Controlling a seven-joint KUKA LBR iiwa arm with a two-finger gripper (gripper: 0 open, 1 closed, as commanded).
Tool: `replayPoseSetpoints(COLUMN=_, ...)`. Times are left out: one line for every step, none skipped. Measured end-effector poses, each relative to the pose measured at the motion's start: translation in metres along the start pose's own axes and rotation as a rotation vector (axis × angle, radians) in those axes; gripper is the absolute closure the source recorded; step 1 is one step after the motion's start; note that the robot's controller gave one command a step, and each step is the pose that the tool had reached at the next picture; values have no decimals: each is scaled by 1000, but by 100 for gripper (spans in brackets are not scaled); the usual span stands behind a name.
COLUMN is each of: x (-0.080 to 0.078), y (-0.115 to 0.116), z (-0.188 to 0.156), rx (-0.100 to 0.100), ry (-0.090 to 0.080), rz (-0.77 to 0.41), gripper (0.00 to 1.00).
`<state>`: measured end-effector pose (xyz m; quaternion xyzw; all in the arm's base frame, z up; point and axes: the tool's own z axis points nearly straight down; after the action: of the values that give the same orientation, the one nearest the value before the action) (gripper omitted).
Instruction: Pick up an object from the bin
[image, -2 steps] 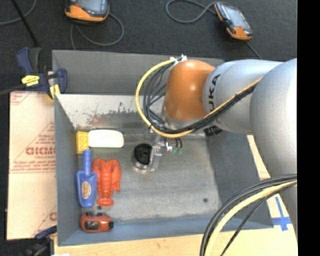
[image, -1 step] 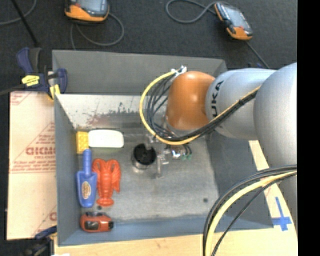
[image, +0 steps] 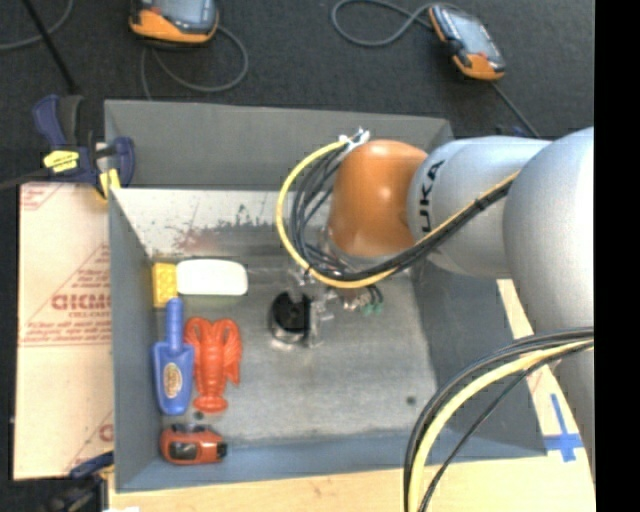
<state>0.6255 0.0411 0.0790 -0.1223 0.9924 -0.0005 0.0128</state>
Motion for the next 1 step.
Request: replayPoseSetpoints(x=0, y=0, z=0, rx=0, ry=0, rz=1, gripper=100)
